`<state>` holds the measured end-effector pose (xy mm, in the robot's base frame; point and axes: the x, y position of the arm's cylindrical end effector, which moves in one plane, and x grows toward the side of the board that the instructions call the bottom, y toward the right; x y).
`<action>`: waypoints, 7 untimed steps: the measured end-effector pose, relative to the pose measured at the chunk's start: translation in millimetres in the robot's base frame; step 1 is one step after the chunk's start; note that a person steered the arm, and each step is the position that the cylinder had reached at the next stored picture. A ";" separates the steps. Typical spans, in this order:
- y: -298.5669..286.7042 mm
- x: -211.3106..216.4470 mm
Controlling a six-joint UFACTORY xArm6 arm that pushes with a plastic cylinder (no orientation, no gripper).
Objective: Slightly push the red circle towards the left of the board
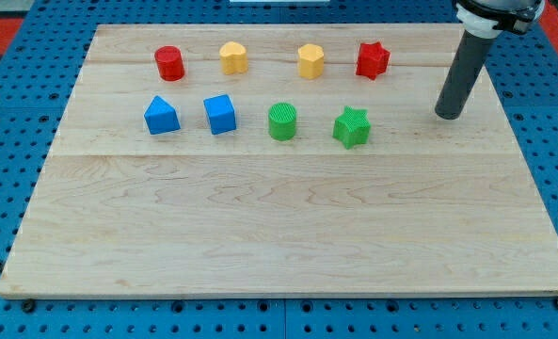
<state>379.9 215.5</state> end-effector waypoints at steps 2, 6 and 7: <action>-0.8 1.2; -105.4 -2.9; -173.7 -19.0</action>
<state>360.8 41.8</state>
